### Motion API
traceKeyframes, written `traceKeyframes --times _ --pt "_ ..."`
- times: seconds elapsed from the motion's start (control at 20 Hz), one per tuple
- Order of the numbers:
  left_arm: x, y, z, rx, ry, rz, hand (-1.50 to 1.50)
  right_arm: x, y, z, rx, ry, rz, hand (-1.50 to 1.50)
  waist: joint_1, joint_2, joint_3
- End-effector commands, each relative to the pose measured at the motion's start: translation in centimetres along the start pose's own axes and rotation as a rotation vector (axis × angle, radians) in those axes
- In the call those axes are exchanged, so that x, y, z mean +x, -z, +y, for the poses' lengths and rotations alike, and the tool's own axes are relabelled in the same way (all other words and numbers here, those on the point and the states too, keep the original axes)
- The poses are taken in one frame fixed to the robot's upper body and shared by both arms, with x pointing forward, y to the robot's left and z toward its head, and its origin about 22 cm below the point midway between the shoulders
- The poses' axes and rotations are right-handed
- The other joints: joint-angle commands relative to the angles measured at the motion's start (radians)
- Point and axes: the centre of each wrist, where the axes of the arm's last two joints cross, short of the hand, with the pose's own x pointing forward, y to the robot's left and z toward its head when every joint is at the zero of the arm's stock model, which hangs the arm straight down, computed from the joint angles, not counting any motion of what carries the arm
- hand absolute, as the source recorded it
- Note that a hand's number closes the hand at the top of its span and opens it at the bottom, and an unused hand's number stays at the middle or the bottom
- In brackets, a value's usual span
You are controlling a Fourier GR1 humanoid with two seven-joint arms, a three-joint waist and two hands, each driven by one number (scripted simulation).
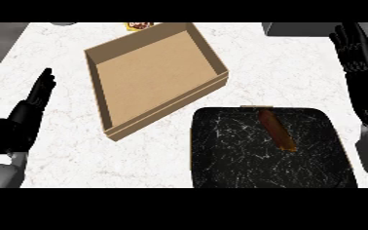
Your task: Pick the sweet potato from the tray and place it in the cardboard box
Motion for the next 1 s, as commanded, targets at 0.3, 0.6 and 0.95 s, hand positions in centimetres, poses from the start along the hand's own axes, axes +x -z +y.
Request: traceKeyframes --times 0.3,0.6,0.95 --pt "-1.0 0.0 1.9 0.074 0.142 0.103 0.00 5.3 1.8 0.1 0.721 -0.522 -0.129 -1.50 0.091 0.004 -0.026" --pt "-1.3 0.0 1.4 0.114 0.181 0.154 0.00 -4.6 -2.3 -3.6 0.913 -0.317 0.041 -1.50 0.043 0.050 0.017" --pt "-1.7 0.7 -0.2 0.113 0.183 0.208 0.00 -3.4 2.5 -5.7 1.091 -0.450 -0.164 -1.50 0.026 0.041 0.013"
